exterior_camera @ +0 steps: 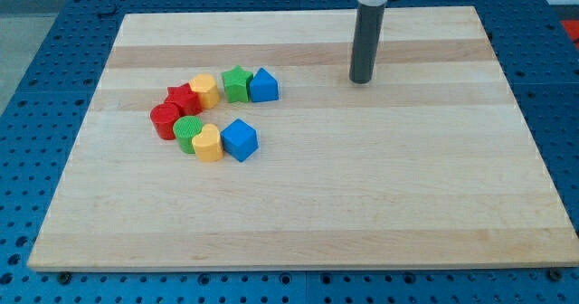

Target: Slide the blue triangle slightly down

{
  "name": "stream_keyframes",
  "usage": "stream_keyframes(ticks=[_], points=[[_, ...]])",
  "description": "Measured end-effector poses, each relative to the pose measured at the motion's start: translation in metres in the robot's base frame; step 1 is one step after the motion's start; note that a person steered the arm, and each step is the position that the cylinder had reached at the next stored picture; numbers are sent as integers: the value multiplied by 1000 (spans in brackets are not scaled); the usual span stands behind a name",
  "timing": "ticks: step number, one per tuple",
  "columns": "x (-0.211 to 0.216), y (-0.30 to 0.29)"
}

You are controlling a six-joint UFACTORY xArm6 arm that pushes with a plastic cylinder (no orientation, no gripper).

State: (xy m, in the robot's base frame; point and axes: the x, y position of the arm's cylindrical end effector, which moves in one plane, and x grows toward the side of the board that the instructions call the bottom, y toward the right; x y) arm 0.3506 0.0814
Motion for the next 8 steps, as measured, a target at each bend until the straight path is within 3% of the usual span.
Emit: stream_keyframes(ticks=[3, 8], points=[[11, -25], [11, -121]])
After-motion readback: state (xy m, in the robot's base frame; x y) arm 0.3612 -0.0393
